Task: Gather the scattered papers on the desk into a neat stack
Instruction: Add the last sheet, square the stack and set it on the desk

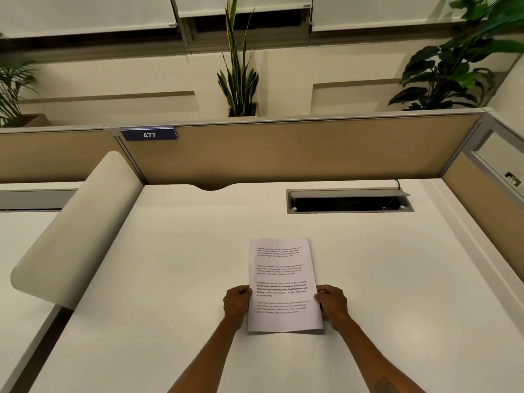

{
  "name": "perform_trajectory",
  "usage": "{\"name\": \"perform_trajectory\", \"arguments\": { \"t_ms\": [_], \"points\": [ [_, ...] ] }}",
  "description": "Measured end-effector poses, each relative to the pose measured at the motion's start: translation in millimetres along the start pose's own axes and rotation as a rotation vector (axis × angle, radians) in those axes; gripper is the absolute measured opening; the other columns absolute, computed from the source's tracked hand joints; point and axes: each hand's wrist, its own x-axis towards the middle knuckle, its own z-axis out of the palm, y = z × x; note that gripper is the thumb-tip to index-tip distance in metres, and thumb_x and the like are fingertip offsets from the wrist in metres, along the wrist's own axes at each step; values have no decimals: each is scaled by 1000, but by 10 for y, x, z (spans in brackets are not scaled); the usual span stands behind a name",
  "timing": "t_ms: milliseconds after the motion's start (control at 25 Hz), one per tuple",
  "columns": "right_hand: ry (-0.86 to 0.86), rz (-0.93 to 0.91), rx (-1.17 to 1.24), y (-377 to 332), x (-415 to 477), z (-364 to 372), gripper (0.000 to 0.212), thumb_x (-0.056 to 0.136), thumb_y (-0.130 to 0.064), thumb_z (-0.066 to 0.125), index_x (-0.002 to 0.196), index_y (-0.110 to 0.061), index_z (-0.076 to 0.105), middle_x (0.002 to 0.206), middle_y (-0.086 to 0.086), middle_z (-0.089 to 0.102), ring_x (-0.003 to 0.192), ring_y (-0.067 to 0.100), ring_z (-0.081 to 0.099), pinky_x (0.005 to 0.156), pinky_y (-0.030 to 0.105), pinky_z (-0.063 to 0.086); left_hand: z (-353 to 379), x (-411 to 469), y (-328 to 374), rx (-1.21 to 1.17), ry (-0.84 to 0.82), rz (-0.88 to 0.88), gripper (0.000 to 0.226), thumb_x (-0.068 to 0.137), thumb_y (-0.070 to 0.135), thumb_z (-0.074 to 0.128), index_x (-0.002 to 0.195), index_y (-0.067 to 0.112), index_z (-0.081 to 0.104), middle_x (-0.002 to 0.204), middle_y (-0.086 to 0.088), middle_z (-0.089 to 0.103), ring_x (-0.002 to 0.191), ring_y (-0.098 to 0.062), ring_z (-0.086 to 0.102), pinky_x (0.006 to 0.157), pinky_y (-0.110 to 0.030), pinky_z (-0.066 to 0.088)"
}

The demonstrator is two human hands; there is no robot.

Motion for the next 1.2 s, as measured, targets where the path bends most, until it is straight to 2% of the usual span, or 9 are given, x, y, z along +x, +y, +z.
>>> {"name": "perform_trajectory", "arguments": {
  "t_ms": [320, 840, 1200],
  "points": [
    [-53, -69, 73, -399, 56, 76, 28, 90, 1, 58, 113, -5, 73, 111, 17, 74, 103, 39, 69, 86, 47, 60, -171, 208, 367, 63, 61, 96, 27, 100, 9, 57, 117, -2, 74, 119, -18, 74, 112, -35, 68, 103, -45, 53],
    [-62, -167, 76, -1300, 657, 482, 29, 93, -2, 56, 118, -3, 70, 118, 15, 72, 107, 38, 67, 93, 50, 59, -420, 986, 1094, 130, 163, 179, 28, 100, 11, 58, 120, 0, 74, 123, -17, 74, 115, -34, 67, 103, -41, 52],
    [-1, -210, 10, -1608, 1239, 794, 26, 93, -3, 56, 114, -2, 72, 118, 15, 73, 108, 36, 66, 98, 52, 55, -337, 1712, 1346, 117, 187, 147, 29, 100, 12, 60, 124, 1, 72, 127, -17, 72, 120, -35, 65, 107, -42, 49]
  ]
}}
